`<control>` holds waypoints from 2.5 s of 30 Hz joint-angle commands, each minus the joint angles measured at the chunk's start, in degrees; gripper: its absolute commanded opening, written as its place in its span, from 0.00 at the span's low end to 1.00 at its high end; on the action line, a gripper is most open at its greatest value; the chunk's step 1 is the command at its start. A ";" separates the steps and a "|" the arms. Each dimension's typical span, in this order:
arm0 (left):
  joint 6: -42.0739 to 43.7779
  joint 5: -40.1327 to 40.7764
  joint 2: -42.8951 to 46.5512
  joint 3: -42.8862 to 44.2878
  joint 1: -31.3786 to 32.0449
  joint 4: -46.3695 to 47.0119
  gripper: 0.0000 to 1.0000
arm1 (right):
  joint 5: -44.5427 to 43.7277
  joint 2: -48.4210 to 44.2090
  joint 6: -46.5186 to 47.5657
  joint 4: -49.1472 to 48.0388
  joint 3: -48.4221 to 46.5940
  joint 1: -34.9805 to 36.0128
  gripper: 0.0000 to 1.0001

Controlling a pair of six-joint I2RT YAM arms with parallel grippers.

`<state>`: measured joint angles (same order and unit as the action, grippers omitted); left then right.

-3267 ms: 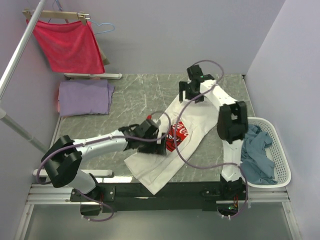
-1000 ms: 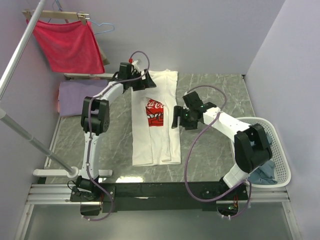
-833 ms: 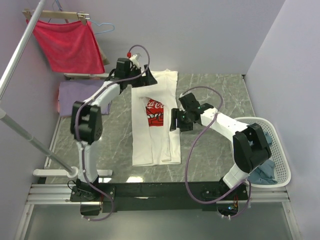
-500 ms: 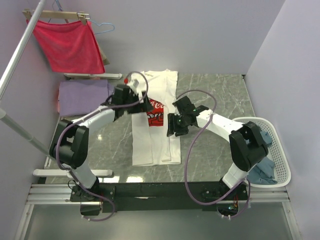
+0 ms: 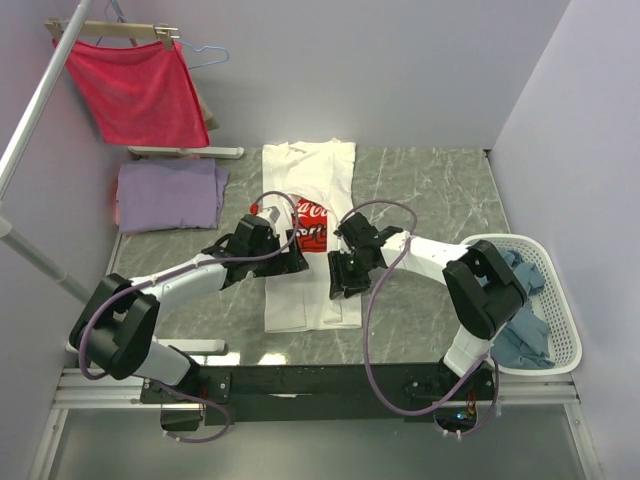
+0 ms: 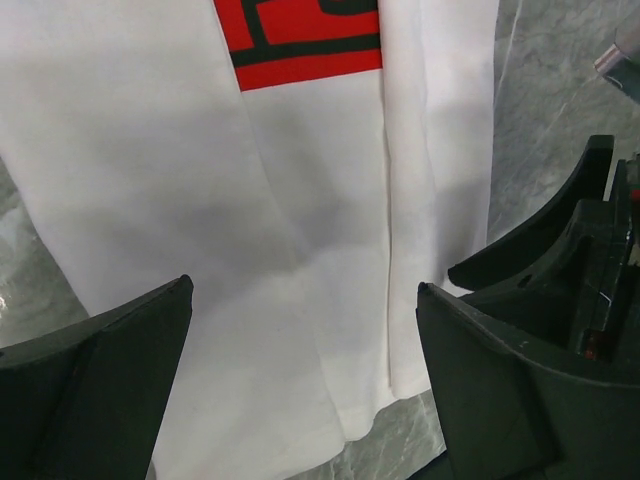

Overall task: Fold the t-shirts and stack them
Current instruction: Grab the bottom of the folded rectangular tshirt with both arms

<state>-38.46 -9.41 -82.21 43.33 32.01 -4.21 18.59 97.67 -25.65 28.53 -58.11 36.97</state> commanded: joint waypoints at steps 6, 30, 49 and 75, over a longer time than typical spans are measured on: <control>-2.94 3.08 -1.54 -3.16 2.27 1.04 0.99 | 1.63 2.70 0.25 -1.29 -0.60 1.79 0.33; -3.64 6.77 -3.92 -1.76 3.15 -1.33 0.99 | 0.92 4.28 1.84 6.54 -9.21 11.27 0.11; -4.17 13.28 2.93 -4.38 3.15 -10.73 0.99 | -3.64 -1.14 -1.51 4.16 -7.20 11.73 0.62; -7.60 15.91 11.73 -6.24 3.15 -13.46 1.00 | -3.21 -1.17 -5.29 -2.78 -2.26 5.11 0.62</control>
<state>-45.78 5.08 -70.15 34.26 34.96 -17.45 14.74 94.04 -30.63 26.55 -55.75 38.35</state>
